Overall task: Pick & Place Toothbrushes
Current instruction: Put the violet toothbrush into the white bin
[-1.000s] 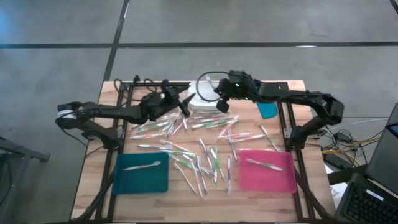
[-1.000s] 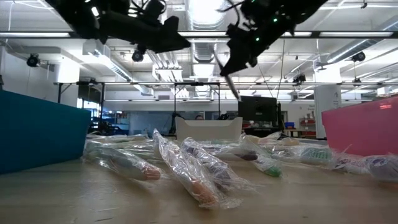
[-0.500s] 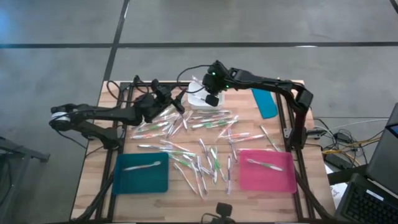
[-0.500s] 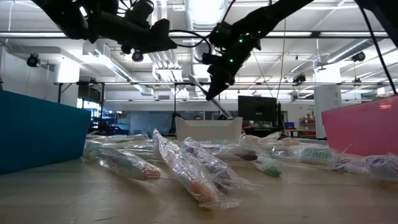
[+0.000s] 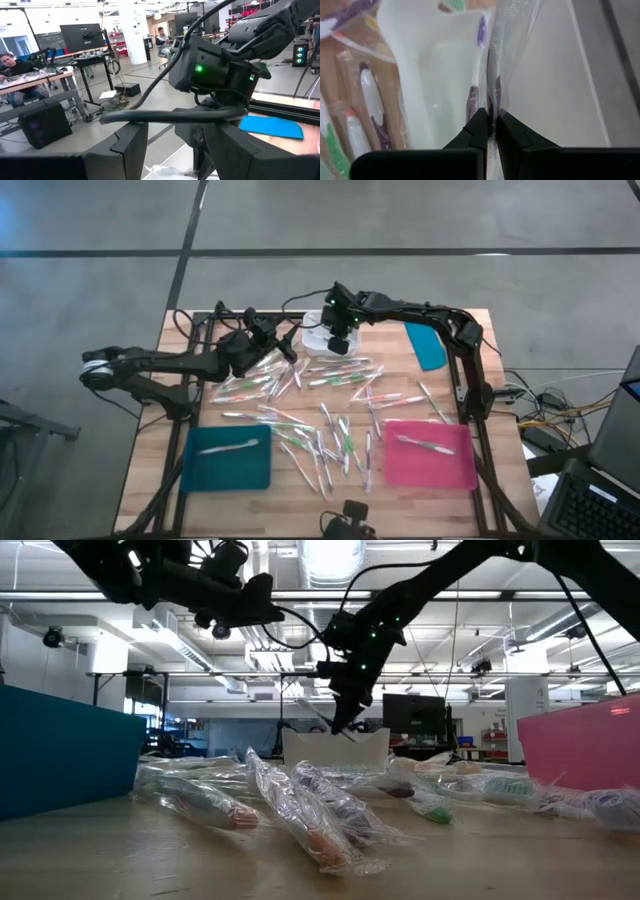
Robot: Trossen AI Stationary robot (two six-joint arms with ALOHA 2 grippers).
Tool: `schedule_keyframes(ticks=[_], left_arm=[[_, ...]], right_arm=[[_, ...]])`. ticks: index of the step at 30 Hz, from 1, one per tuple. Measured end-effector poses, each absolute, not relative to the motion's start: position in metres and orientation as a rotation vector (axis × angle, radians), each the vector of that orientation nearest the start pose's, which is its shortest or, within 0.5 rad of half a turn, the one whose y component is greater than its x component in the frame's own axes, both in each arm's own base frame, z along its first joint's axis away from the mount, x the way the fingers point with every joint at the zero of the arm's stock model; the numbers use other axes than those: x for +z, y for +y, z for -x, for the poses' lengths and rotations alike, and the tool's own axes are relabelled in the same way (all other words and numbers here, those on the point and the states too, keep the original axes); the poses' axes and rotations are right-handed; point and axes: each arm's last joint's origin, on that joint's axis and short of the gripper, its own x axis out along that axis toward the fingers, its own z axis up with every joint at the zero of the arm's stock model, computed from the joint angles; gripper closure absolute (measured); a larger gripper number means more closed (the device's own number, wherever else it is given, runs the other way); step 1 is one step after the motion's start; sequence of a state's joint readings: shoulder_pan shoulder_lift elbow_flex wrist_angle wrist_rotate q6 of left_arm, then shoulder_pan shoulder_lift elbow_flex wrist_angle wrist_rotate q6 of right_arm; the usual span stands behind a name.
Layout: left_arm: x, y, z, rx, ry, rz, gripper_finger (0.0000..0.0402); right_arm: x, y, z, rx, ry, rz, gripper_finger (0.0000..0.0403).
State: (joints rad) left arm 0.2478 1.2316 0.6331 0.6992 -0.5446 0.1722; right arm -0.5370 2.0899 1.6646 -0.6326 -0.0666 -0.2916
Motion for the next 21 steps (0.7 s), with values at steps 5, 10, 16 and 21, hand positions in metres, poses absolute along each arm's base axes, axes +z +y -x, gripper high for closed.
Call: schedule_keyframes(ticks=[5, 10, 16, 21], left_arm=[[0.273, 0.078, -0.249, 0.798, -0.039, -0.136, 0.0207], [0.274, 0.078, -0.249, 0.798, -0.045, -0.132, 0.0207], [0.274, 0.078, -0.249, 0.798, -0.046, -0.132, 0.0207], [0.274, 0.078, -0.249, 0.798, -0.046, -0.132, 0.0207]], right_arm=[[0.192, -0.228, -0.384, -0.27, 1.096, -0.077, 0.0381], [0.187, -0.23, -0.384, -0.288, 1.101, -0.103, 0.0351], [0.184, -0.23, -0.384, -0.287, 1.113, -0.109, 0.0306], [0.188, -0.231, -0.385, -0.29, 1.103, -0.099, 0.0269]])
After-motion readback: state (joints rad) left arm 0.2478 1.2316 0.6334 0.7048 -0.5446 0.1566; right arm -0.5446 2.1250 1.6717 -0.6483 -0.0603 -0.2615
